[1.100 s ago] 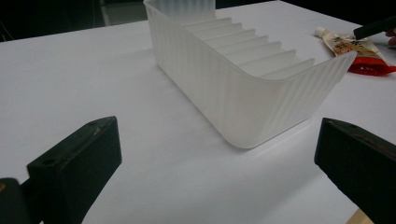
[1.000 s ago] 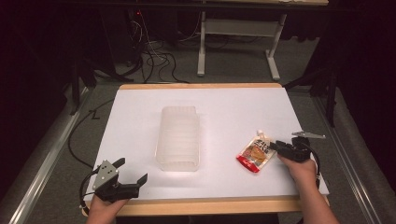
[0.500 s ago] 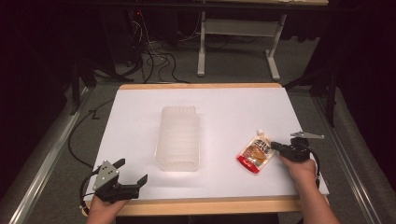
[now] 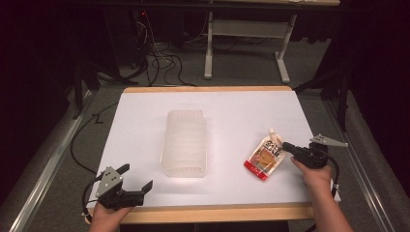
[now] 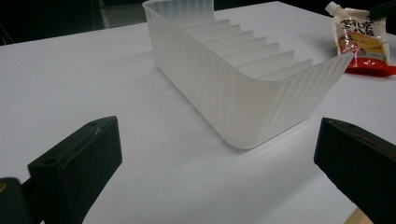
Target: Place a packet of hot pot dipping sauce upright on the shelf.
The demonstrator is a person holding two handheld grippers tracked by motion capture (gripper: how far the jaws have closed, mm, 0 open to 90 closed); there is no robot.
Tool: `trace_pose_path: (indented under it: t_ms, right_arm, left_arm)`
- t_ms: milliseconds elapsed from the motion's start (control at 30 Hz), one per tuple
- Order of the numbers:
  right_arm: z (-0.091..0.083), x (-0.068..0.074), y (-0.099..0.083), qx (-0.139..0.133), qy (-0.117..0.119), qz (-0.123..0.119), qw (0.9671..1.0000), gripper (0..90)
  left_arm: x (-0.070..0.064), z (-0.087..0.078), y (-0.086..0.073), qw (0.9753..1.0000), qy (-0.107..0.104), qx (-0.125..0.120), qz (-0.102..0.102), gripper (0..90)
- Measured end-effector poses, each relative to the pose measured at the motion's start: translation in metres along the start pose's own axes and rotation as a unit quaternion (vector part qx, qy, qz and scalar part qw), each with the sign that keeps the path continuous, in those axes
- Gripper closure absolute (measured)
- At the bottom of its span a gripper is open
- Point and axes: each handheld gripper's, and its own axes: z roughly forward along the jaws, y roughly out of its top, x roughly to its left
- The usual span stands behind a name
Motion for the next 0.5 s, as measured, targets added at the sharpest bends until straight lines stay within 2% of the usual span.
trace_pose_path:
  t_ms: [67,100,200,267,300,333,367,500]
  right_arm:
    - [-0.004,0.006,0.003,-0.012,0.013,0.001,0.9998,90.0]
    - [-0.008,0.012,0.007,-0.026,0.025,-0.009,0.9993,90.0]
    - [-0.012,0.02,0.009,-0.036,0.036,-0.014,0.9986,90.0]
    - [-0.015,0.028,0.012,-0.045,0.045,-0.029,0.9975,90.0]
    - [-0.018,0.036,0.015,-0.052,0.053,-0.037,0.9966,90.0]
    - [-0.018,0.036,0.015,-0.052,0.053,-0.037,0.9966,90.0]
    - [-0.02,0.045,0.017,-0.059,0.061,-0.052,0.995,90.0]
    - [-0.021,0.057,0.019,-0.066,0.075,-0.067,0.9927,90.0]
  left_arm:
    - [0.0,0.0,0.0,1.0,-0.001,0.001,0.002,1.5]
    - [0.0,0.001,0.0,1.0,-0.002,0.004,0.004,1.5]
    - [0.0,0.0,0.0,1.0,-0.004,0.001,0.004,1.5]
    - [0.0,0.001,0.001,1.0,-0.004,0.001,0.004,1.5]
    - [0.0,0.001,0.0,1.0,-0.004,0.003,0.005,1.6]
    - [-0.001,0.001,0.0,1.0,-0.005,0.005,0.005,1.6]
    - [-0.001,0.001,0.0,0.9999,-0.005,0.007,0.007,1.6]
    - [-0.002,0.002,0.001,0.9999,-0.005,0.005,0.01,1.6]
